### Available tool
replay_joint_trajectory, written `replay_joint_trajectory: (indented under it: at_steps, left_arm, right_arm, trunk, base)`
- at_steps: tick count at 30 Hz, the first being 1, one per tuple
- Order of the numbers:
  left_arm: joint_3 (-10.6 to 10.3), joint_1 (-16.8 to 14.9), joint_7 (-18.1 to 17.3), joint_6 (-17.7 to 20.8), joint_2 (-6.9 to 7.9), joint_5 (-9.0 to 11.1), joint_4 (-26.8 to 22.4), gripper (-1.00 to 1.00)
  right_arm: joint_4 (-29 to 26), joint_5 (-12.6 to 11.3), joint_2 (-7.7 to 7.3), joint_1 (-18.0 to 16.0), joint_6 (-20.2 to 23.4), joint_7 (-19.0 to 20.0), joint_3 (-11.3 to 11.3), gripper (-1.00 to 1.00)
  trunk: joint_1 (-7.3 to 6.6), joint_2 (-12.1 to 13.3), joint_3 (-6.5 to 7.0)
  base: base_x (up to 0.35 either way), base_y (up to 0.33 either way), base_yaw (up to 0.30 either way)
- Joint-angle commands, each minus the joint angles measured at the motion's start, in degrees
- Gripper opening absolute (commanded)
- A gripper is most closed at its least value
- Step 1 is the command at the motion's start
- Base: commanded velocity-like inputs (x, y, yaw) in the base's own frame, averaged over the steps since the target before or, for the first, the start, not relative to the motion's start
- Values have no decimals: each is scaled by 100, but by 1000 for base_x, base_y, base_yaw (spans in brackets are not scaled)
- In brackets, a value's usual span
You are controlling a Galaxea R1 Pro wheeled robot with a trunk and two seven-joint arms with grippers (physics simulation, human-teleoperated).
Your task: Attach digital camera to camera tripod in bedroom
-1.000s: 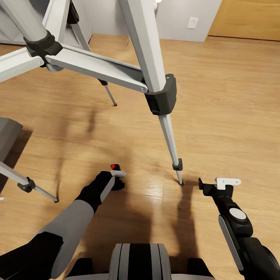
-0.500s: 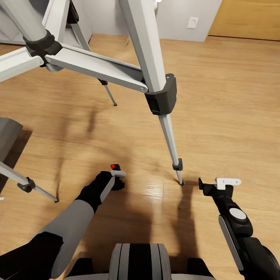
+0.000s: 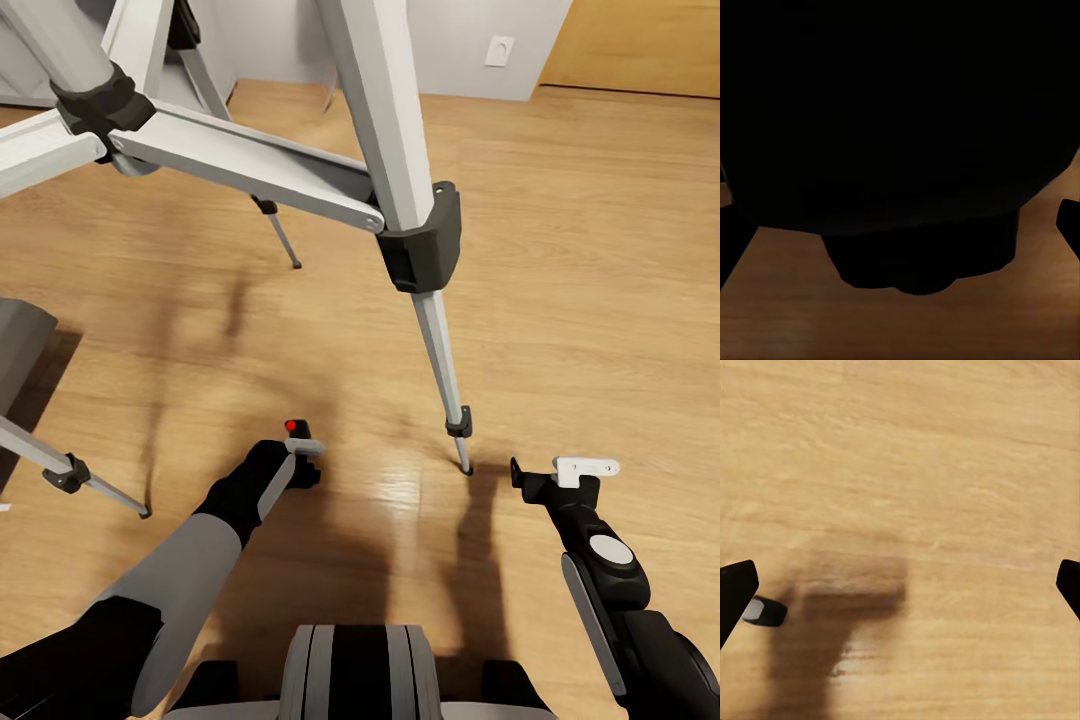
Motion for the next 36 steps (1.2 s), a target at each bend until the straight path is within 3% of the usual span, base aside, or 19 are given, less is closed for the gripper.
replay_joint_trajectory:
  at_steps: [1, 24, 25, 28, 36]
  left_arm:
    - [-24, -2, 50, 19, 3, 60, -6, 100]
    - [-24, -2, 48, 25, 3, 59, -6, 100]
    - [-24, -2, 49, 25, 3, 60, -6, -100]
    - [-28, -2, 50, 26, -1, 64, -21, -100]
    - [-278, -2, 58, 26, 1, 66, -17, -100]
  right_arm:
    - [-8, -11, -3, -1, 32, -26, 7, 100]
    - [-8, -11, -12, -2, 23, -26, 8, 100]
    - [-8, -11, -12, 0, 23, -26, 7, 100]
    - [-8, -11, -12, -1, 23, -26, 10, 100]
    - [-8, -11, -8, -1, 23, -26, 7, 100]
  trunk:
    - [-1, -1, -5]
    - [-1, -1, -10]
    - [-1, -1, -10]
    - [-1, -1, -10]
    - [-1, -1, -10]
  base:
    - [0, 0, 8]
    - [0, 0, 1]
    - [0, 0, 0]
    - [0, 0, 0]
    - [0, 0, 0]
